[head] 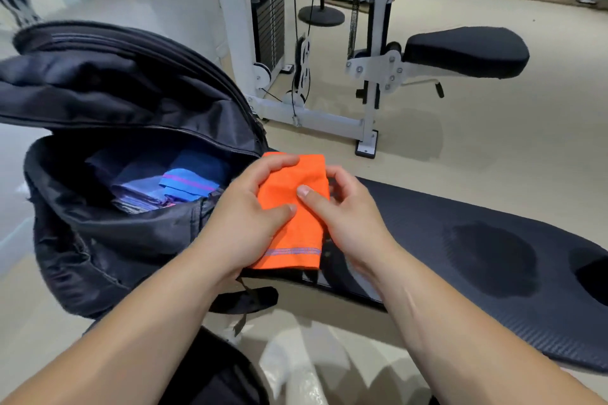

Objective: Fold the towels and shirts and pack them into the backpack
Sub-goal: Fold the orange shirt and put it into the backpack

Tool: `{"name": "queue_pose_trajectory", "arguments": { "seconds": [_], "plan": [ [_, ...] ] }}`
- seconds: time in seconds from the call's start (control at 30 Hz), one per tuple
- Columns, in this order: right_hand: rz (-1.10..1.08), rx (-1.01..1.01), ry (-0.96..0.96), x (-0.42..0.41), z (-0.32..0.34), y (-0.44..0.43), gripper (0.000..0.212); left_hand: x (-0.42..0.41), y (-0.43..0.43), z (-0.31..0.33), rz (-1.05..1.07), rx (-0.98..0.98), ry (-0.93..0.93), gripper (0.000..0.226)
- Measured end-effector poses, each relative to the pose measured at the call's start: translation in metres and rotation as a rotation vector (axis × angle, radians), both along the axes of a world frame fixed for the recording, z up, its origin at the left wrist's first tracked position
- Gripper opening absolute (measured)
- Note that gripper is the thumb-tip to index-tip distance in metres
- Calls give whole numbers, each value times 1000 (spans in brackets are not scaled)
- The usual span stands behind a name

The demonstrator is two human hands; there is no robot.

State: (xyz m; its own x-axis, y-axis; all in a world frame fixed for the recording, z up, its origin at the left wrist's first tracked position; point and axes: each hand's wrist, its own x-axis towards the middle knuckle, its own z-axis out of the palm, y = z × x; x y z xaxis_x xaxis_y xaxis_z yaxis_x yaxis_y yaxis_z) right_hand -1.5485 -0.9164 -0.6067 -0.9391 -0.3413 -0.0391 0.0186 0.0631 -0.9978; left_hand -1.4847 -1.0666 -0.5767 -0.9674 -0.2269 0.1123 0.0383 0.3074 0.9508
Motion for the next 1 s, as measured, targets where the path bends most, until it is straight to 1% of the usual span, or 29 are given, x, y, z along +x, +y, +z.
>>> {"name": "queue_pose_trajectory", "arguments": {
  "seconds": [0.03, 0.1, 0.2, 0.3, 0.37, 0.43, 0.5, 0.63, 0.7, 0.83, 1.0],
  "plan": [
    [24, 13, 37, -3, 7, -9, 43, 3, -10, 9, 17, -65, 21, 65],
    [81, 36, 172, -10, 23, -26, 39, 12, -34, 24, 24, -211, 31, 67],
    [233, 186, 401, -24, 46, -57, 28, 27, -73, 39, -16, -408, -63, 70],
    [367, 411, 527, -42, 63, -91, 32, 40, -101, 40, 4, -443, -203, 70],
    [418, 419, 547, -56, 72, -110, 38, 45, -109, 37, 40, -388, -257, 69],
    [399, 345, 508, -69, 79, -122, 41, 49, -108, 33, 71, -329, -318, 67],
    [302, 269, 448, -80, 85, -125, 42, 51, -104, 31, 72, -299, -364, 65],
    [233, 265, 388, -93, 91, -113, 49, 47, -87, 34, 12, -313, -391, 62],
    [193, 262, 353, -97, 93, -100, 46, 43, -74, 36, -45, -327, -389, 62],
    [94, 274, 286, -109, 102, -58, 49, 34, -34, 40, -152, -262, -355, 61],
    [-16, 255, 70, -123, 119, 16, 36, 22, 34, 27, -282, -318, -285, 61]
  ]
}}
